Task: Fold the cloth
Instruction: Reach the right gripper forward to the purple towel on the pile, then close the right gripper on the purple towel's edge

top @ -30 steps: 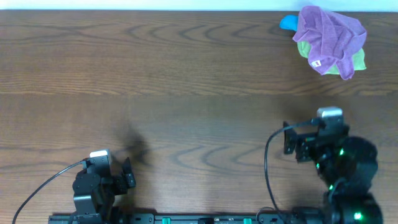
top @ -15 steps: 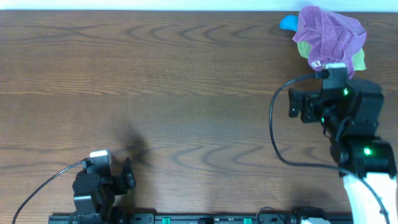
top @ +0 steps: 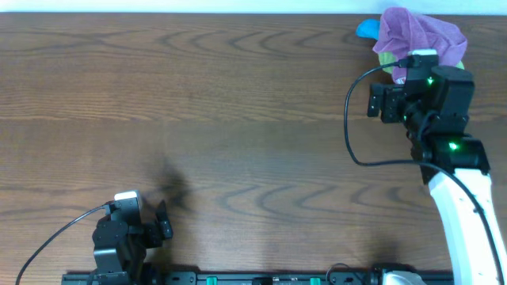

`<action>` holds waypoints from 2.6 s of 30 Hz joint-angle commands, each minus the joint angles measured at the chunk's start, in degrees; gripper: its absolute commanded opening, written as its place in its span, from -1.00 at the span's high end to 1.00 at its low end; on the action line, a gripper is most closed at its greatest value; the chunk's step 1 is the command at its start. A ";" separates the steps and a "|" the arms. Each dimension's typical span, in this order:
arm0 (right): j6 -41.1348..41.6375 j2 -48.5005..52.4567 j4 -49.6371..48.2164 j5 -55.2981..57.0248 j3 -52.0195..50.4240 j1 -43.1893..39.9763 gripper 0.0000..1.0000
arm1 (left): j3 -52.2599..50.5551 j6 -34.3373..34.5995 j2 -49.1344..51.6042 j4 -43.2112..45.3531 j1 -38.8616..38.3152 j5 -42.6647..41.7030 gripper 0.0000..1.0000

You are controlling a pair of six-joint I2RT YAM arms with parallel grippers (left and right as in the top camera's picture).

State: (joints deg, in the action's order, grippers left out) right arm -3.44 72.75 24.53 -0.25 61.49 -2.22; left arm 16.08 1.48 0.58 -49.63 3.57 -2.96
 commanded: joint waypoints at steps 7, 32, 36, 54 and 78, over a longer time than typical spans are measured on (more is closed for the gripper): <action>3.32 8.41 -9.99 1.75 1.29 -5.29 -0.99 | -1.86 -0.68 -0.37 -2.40 -0.22 1.49 -0.91; 9.86 30.88 -36.00 4.79 3.02 -14.58 -0.61 | -1.86 -0.68 -0.37 -2.40 -0.22 1.49 -0.91; 9.84 34.84 -35.87 5.03 7.17 -14.78 -0.59 | -1.86 -0.68 -0.37 -2.40 -0.22 1.49 -0.91; 10.25 46.16 -29.16 7.78 19.02 -15.37 -0.08 | -1.86 -0.66 -0.37 -2.40 -0.22 1.49 -0.91; 8.22 37.90 -20.55 7.21 19.08 -15.08 0.97 | -1.86 -0.68 -0.37 -2.40 -0.22 1.49 -0.91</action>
State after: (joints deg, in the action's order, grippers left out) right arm 6.09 116.49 2.72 7.09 79.50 -18.26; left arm 16.05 1.45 0.58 -49.63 3.57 -2.96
